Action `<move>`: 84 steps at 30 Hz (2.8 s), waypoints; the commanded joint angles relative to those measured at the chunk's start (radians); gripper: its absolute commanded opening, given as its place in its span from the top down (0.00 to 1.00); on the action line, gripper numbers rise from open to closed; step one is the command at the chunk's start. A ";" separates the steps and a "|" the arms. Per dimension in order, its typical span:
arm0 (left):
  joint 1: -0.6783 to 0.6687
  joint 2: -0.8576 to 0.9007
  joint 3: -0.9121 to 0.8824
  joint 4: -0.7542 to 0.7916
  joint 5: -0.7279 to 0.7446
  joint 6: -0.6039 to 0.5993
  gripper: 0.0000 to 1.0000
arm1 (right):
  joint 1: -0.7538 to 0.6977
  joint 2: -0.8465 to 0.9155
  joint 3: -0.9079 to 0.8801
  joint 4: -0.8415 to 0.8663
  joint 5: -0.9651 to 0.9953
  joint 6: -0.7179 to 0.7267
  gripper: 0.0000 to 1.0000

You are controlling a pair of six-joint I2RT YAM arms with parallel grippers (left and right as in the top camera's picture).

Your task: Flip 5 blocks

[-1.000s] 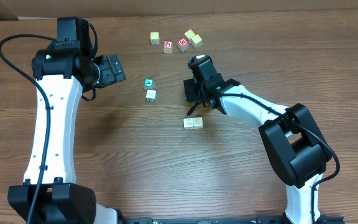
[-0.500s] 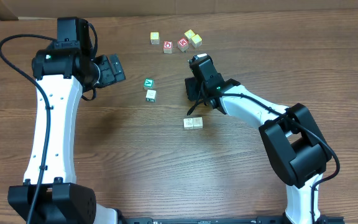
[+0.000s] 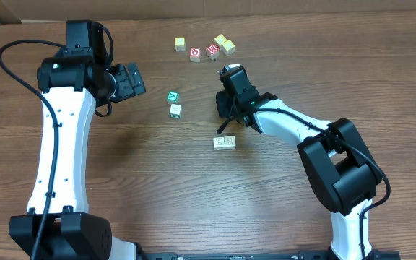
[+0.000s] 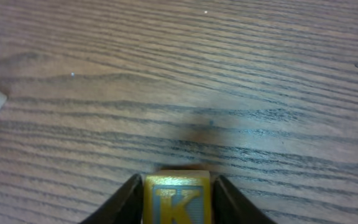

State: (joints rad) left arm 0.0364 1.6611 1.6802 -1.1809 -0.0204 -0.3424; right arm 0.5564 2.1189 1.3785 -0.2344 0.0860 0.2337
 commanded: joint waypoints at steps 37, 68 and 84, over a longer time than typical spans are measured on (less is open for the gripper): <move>-0.004 0.007 0.025 0.004 -0.013 -0.021 0.00 | 0.394 -0.163 0.014 -0.318 0.183 0.321 0.76; -0.004 0.007 0.025 0.004 -0.013 -0.021 0.00 | 0.391 -0.185 0.093 -0.295 0.079 0.309 0.47; -0.004 0.007 0.025 0.004 -0.013 -0.021 0.00 | 0.398 -0.050 0.098 -0.303 -0.061 0.310 0.96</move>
State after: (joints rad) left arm 0.0364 1.6611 1.6802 -1.1809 -0.0204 -0.3424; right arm 0.9508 2.0148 1.4609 -0.5446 0.0463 0.5461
